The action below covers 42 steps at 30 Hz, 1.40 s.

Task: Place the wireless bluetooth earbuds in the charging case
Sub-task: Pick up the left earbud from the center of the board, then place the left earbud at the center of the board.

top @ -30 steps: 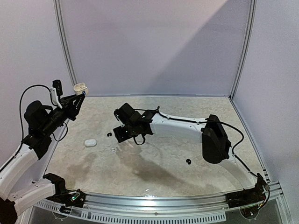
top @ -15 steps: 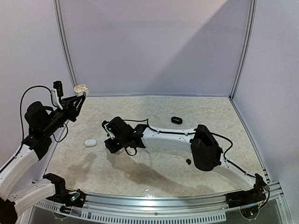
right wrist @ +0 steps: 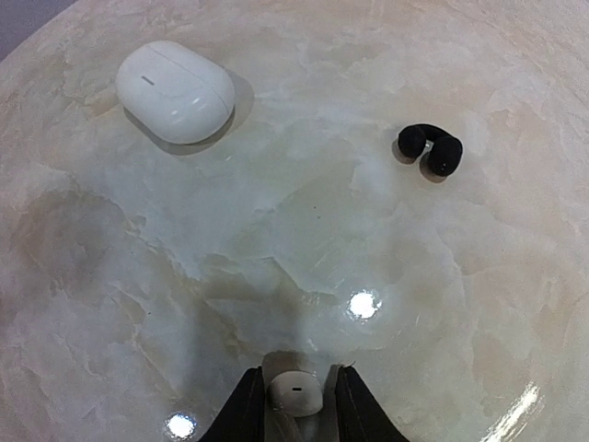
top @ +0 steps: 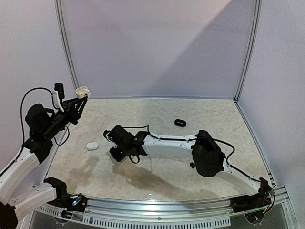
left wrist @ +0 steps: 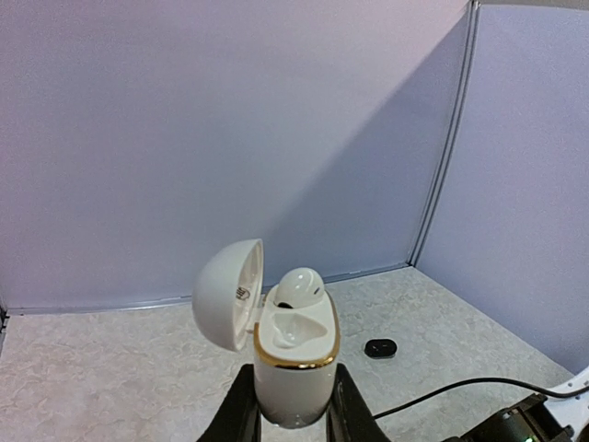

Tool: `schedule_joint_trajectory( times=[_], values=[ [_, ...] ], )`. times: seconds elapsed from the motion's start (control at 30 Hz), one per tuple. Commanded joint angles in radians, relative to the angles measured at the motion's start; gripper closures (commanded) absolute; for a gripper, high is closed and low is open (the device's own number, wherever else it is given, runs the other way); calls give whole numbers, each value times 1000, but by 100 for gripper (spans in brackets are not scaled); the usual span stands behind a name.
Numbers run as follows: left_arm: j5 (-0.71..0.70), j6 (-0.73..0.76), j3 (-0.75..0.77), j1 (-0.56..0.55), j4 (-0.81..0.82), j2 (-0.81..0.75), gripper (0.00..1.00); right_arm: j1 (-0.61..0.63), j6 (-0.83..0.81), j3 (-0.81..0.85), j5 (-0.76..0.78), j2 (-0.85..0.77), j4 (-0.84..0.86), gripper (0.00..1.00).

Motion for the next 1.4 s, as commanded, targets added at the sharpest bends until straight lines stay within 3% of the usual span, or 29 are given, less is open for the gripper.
schedule_joint_trajectory(
  times=[0.0, 0.4, 0.53, 0.8, 1.1, 1.23, 1.37],
  values=[
    [9, 4, -18, 10, 2, 5, 100, 19, -23, 16, 29, 20, -70, 76],
    [20, 9, -16, 10, 7, 16, 100, 4, -7, -29, 18, -48, -56, 91],
    [39, 22, -19, 11, 18, 20, 100, -22, 85, -154, -8, -154, 33, 97],
    [83, 35, -25, 10, 33, 29, 100, -65, 184, -375, -3, -323, 117, 98],
    [105, 33, -33, 8, 48, 32, 100, -75, 430, -695, 218, -578, -167, 97],
    [126, 25, -38, 7, 74, 46, 100, -76, 649, -911, 266, -713, -162, 96],
    [217, 28, -42, 0, 96, 75, 100, -80, 745, -995, 269, -764, -217, 95]
  ],
)
